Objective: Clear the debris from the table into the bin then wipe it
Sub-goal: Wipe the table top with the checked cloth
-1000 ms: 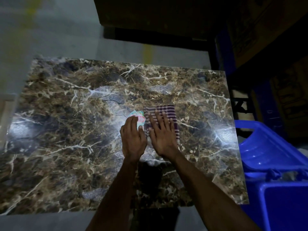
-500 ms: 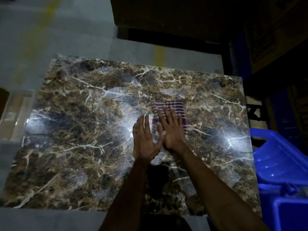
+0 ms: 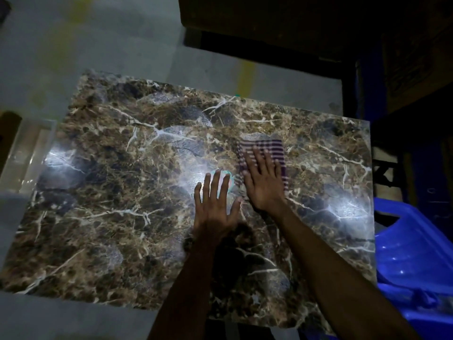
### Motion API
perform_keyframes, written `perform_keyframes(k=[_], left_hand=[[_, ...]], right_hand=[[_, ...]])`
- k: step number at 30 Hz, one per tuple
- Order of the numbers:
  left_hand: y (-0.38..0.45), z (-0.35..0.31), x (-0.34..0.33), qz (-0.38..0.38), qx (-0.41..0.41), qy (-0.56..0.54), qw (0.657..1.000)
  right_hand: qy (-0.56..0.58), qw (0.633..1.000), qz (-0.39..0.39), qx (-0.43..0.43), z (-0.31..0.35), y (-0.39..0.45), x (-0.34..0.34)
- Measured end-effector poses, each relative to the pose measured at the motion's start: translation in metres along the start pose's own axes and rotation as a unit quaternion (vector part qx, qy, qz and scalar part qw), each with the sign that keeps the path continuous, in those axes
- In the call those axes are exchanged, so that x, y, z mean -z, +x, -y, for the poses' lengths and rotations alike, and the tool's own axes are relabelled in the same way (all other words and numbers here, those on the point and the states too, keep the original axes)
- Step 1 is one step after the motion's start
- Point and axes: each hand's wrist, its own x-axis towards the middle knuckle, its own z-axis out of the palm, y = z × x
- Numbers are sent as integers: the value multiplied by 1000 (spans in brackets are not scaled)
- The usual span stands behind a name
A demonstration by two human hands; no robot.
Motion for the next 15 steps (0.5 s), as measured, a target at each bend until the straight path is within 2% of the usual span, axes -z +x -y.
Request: perform_keyframes(k=[4,7,9,12,15], left_hand=[[1,-2,2,11,13,14,1000],[2,0,1,29,5,25,999],[3,0,1,46,10,27,999],[4,-3,3,63,25,21,998],[4,-5,5,78,39,24,996]], right_hand=[[-20,997,2,76,18,3,-7],[-34,988,24,149,-5,-19,-10],[-48,985,33,164,-29,-30,-7],[-44,991,43,121,-62,-30,5],[-5,999,13,53,-60,-6,12]])
